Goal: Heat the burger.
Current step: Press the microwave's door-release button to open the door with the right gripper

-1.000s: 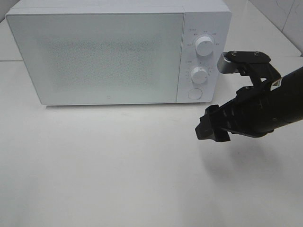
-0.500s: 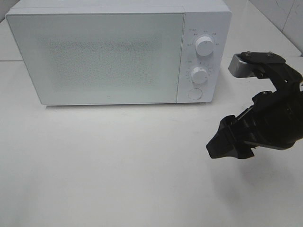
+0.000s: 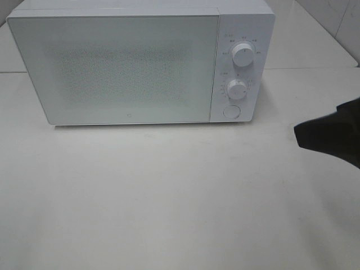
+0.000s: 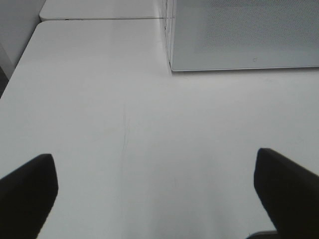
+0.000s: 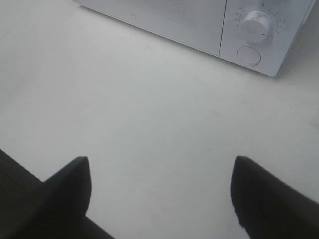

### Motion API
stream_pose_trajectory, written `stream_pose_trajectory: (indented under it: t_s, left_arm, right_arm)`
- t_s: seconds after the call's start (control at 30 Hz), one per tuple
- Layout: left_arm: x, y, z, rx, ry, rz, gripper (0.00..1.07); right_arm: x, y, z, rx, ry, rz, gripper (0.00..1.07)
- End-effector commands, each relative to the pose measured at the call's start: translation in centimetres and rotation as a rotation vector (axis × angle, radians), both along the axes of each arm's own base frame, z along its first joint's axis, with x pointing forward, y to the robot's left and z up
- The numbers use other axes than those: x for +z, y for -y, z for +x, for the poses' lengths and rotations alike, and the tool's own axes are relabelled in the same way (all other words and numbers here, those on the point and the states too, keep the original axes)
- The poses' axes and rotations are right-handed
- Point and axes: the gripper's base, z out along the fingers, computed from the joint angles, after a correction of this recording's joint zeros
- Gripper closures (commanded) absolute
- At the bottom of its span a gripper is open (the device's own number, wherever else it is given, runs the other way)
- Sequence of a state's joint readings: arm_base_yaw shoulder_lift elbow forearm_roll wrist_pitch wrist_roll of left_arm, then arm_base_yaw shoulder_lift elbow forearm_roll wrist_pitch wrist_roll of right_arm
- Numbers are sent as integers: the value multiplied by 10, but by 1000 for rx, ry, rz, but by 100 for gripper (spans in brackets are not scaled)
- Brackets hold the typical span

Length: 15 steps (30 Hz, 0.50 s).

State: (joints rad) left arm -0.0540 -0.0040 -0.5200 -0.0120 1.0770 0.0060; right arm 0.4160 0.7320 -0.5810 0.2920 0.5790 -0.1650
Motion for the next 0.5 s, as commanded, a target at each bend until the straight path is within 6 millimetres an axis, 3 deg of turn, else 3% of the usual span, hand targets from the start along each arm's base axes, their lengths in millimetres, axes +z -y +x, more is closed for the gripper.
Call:
stream_pose_trajectory:
  t_s: [0.03,0.27,0.5]
  left_arm:
    - [0,0,-2,-1,20,-4,6]
    - [0,0,-2,-1,20,-4,6]
    - [0,0,-2,-1,20,-4,6]
  right_arm:
    - [-8,9,-18,-9,40,15,32]
    - [-16,22,-43,-69,96,92,32]
    - [-9,44,-72,-253,216,120,32]
